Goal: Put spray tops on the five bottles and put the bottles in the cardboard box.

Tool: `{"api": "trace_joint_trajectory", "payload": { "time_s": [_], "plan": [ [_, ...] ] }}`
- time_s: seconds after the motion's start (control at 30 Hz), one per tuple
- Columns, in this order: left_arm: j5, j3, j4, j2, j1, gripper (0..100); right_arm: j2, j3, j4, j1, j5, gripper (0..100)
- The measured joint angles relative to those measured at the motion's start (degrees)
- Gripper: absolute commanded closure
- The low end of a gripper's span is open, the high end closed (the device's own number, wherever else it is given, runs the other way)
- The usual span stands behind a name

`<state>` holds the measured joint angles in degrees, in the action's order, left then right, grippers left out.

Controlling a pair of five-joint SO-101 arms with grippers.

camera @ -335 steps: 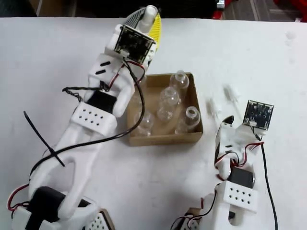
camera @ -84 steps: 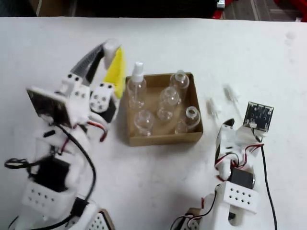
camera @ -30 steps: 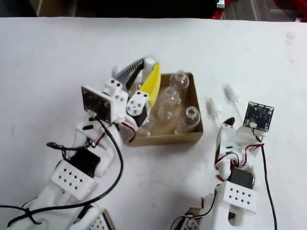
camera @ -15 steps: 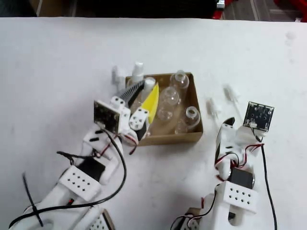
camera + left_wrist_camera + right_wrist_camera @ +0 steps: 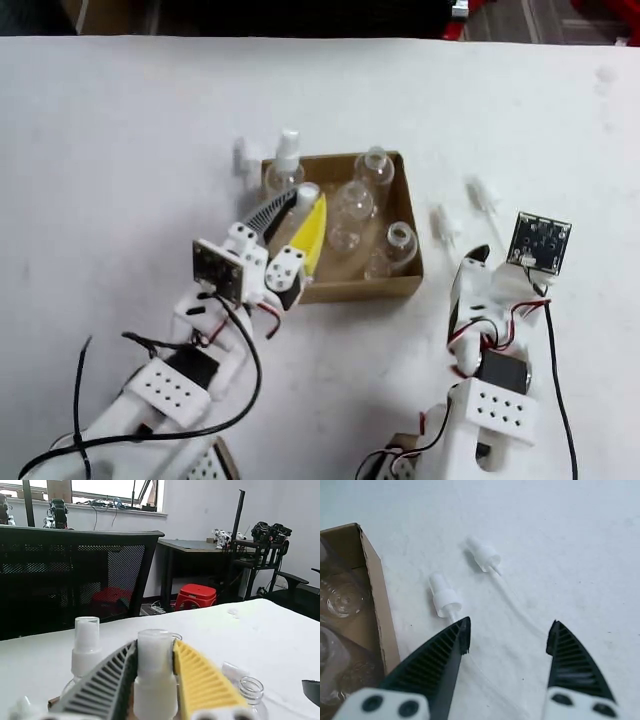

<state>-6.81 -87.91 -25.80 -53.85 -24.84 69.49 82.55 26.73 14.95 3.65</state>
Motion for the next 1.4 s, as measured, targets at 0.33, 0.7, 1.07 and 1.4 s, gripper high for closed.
{"api": "trace_joint_trajectory", "payload": {
  "time_s": [0.33,0.7,1.07,1.4],
  "plan": [
    [-0.3,0.0,0.0,-0.3,0.0,89,0.0,0.0,0.0,0.0,0.0,77.2],
    [-2.5,1.4,27.7,-29.9,1.9,89,0.0,0.0,0.0,0.0,0.0,77.2],
    [-6.6,11.3,45.8,-40.0,18.1,85,-0.1,0.4,0.0,0.0,0.0,77.2],
    [3.6,12.2,51.7,-39.7,32.5,82,0.0,1.2,0.0,-0.1,0.0,77.2]
  ]
}}
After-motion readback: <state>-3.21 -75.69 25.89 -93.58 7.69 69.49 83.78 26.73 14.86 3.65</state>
